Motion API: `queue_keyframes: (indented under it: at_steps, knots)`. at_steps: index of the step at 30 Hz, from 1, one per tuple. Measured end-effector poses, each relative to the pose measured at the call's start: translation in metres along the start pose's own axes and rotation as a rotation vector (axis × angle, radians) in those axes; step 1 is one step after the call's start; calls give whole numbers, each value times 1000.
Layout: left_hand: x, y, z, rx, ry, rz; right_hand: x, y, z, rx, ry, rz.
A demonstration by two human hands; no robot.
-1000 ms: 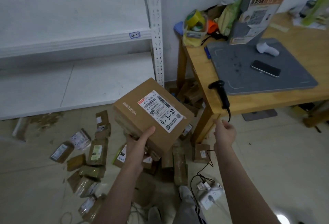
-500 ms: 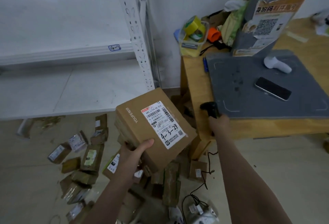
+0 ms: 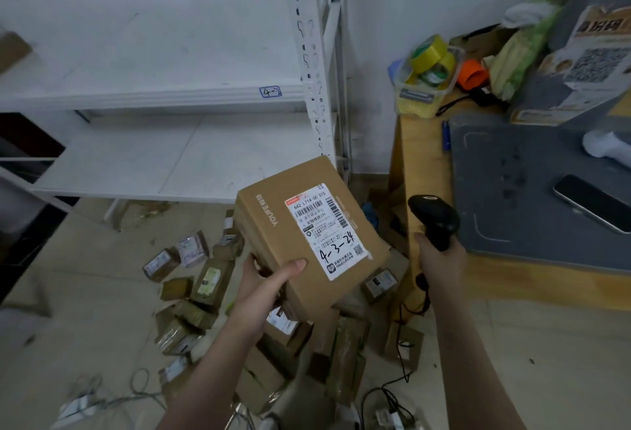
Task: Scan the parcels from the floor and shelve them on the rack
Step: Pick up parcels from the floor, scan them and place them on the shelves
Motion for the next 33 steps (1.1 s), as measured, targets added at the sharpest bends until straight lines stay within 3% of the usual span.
queue_keyframes:
  at_steps: [3,6,9,16,33]
  knots:
    - [-2,2,0,45,-9,-9,-12,-30,62,-91,-151,-85]
    - [-3,8,0,86,-20,-37,-15,-50,111,-196,-354,-43]
    - [-2,15,0,143,-16,-51,-6,-58,133,-273,-449,-13]
    - [-2,21,4,252,-26,-149,6,-61,145,-338,-425,-3]
    - [-16,16,21,293,-48,-119,2,-51,168,-328,-408,17]
Point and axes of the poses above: each hand's wrist, its own z-axis away from the middle knuckle, its own x-axis out of the palm, y = z × x, the point moved 2 cm from there along -z, towards the middle knuckle, and after that the axes turned 6 degrees about y, right-handed, at the moved point
